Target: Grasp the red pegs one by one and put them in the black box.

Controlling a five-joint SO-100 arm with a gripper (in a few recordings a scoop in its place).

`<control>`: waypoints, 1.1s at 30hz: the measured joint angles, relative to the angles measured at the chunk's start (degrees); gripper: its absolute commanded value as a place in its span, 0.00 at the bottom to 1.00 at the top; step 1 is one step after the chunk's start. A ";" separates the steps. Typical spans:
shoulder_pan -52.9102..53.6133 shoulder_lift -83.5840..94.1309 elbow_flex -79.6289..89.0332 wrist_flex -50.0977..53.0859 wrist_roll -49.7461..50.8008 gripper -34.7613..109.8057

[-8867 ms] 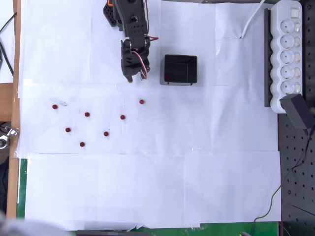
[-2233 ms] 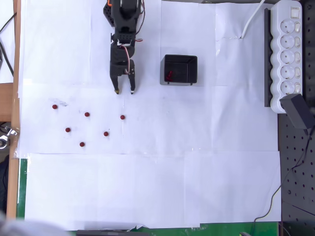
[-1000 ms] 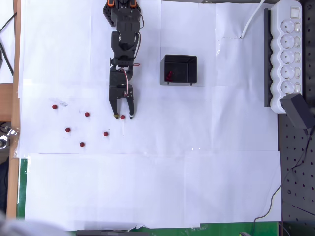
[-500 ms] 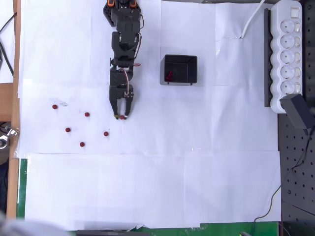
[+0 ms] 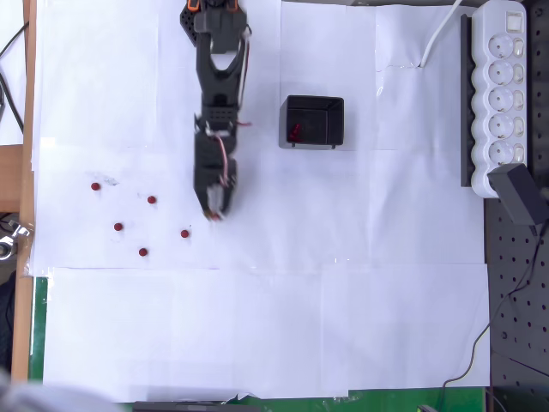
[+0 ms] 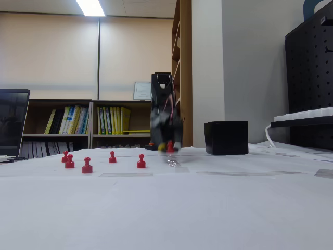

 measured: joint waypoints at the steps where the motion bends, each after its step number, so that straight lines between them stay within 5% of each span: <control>1: -2.64 -1.76 5.10 7.65 -2.55 0.24; 5: -14.41 -4.39 22.32 38.50 -8.00 0.24; 12: -24.52 -6.06 26.46 85.34 -11.16 0.24; 18: -30.32 -4.92 26.46 89.21 -14.85 0.24; 33: -34.98 6.50 26.19 74.62 -17.23 0.31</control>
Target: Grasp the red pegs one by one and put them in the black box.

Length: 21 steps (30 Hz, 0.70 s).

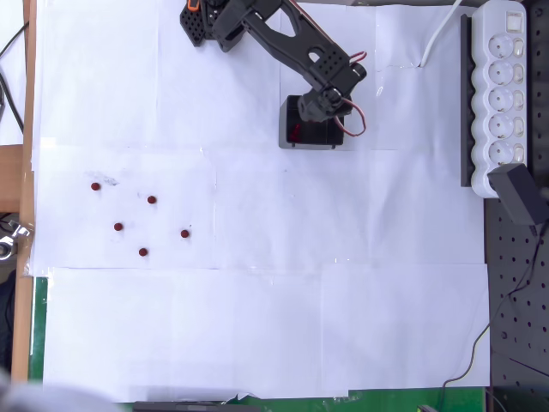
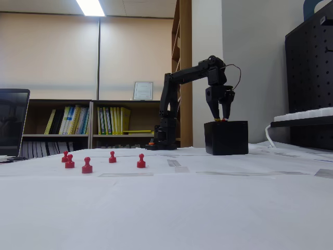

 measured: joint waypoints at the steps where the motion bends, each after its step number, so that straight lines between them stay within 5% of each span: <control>1: 0.26 0.26 -0.09 -0.79 0.00 0.33; 15: 6.42 -4.57 5.98 9.05 3.52 0.35; 21: 20.30 -18.81 -4.31 1.14 12.83 0.35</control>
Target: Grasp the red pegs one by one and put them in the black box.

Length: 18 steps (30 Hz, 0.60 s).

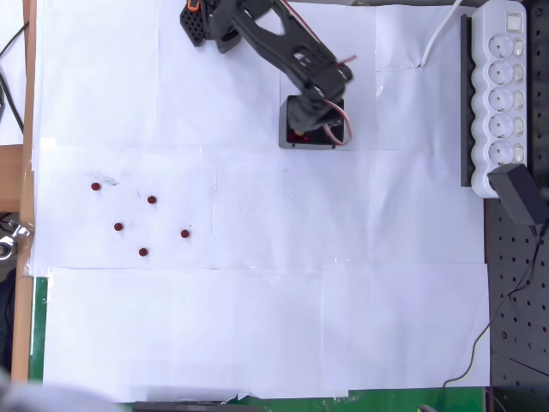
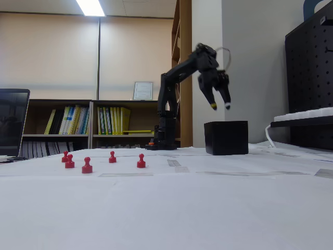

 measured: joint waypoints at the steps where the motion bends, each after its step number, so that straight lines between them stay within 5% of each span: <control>1: 3.60 -2.29 -6.24 -3.25 3.96 0.35; 12: 24.70 -7.21 -60.38 -65.65 23.91 0.35; 18: 30.85 -2.29 -71.37 -98.26 27.60 0.35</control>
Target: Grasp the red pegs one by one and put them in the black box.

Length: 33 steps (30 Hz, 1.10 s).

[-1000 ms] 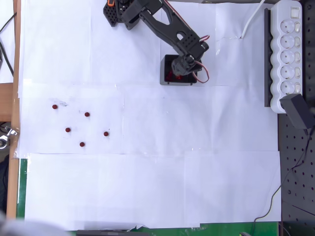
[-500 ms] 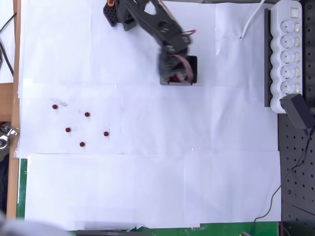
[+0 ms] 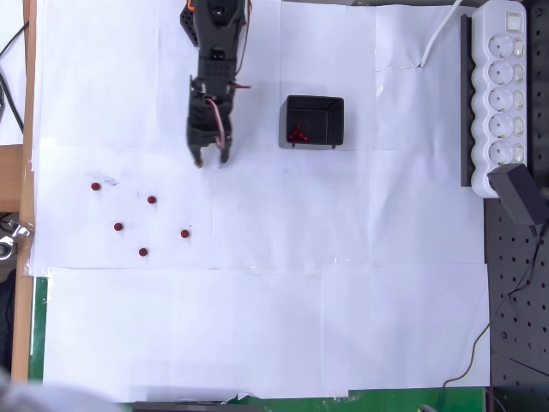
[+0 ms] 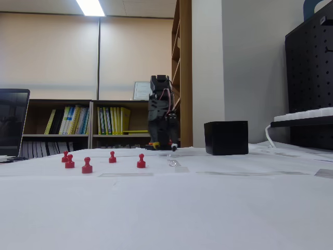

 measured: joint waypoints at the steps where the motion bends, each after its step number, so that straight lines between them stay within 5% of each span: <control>1: 0.35 1.49 -0.70 -3.60 0.00 0.35; 9: 6.86 14.59 -1.23 -20.83 -0.53 0.35; 33: 14.85 39.90 17.58 -35.60 -6.59 0.35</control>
